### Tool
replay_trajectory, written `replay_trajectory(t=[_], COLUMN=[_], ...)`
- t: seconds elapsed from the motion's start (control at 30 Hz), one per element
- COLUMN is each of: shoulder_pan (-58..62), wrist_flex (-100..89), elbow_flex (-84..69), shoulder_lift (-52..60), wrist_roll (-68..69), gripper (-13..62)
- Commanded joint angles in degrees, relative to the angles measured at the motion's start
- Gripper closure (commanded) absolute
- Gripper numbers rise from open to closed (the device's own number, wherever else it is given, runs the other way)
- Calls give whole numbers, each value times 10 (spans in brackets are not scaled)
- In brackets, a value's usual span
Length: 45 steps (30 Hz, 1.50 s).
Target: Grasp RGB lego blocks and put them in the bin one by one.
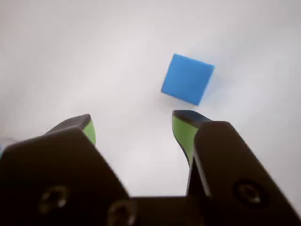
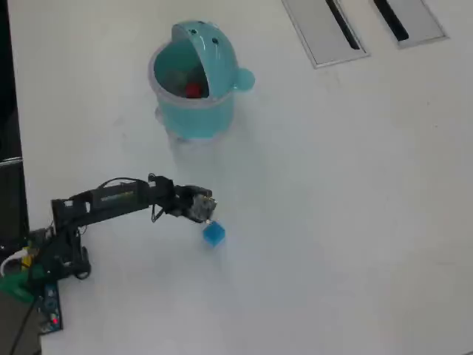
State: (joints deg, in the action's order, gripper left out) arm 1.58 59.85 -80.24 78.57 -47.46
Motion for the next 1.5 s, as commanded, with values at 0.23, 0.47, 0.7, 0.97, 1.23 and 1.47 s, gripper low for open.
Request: replay_trajectory(t=[0.23,0.47,0.7,0.97,1.23,1.47], shoulder_pan=[45,41,35,37,46,56], wrist_flex=[112,221,265,264,264,265], elbow_flex=[178,238,243,313,371,374], shoulder_lift=[-70,-102,-118,-195,-257,-264], wrist_roll=[-4,-2,-2,-1,0,-2], gripper=[205,205,205,204,204,205])
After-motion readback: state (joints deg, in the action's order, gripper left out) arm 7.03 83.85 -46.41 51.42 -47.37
